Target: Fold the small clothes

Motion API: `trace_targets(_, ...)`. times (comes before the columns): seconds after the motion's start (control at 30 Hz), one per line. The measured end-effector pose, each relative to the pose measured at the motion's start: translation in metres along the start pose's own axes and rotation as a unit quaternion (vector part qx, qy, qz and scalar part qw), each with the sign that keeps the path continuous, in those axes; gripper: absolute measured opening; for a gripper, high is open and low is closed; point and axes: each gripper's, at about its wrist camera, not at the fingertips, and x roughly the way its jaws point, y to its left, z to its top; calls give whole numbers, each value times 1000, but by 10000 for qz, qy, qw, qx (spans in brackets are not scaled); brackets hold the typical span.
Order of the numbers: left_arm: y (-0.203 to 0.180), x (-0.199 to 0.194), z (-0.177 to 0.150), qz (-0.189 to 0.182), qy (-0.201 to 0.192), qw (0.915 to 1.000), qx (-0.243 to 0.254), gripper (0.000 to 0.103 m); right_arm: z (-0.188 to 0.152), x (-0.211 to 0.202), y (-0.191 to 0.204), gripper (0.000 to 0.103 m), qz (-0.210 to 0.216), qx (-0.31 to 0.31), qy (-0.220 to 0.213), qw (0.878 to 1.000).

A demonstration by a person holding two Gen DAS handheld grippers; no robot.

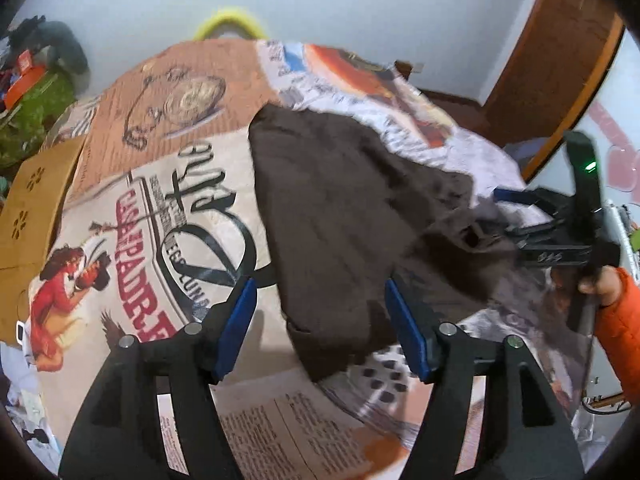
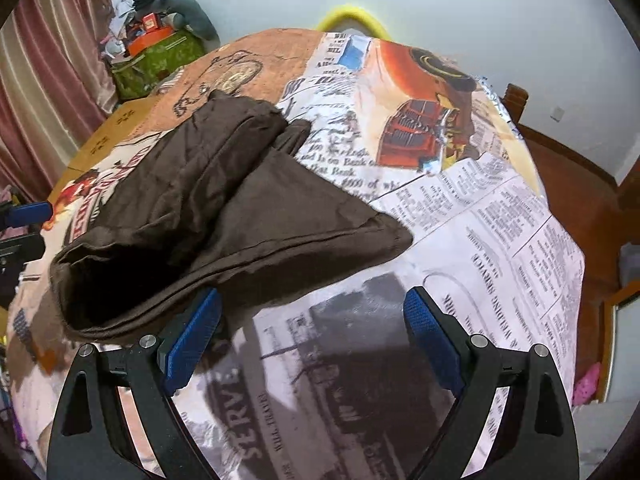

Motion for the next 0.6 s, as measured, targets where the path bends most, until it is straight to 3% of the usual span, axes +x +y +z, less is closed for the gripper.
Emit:
trace_targets(0.17,3,39,-8,48,504,9986,-145,66,6,-6,-13,91,130,337,-103,9993)
trace_targets(0.27,2,47,-15,72,617,9980,-104,66,4,-16,-20,91,255,460,-179,9985)
trace_targets(0.47,1,27,-3,227,222,9995,-46,66,2,-12,-25,87,686,731,0,9950)
trace_targets(0.6,0,8,15,188,-126,9997,-118,66,4,8,-27,68,823,987,171,9916)
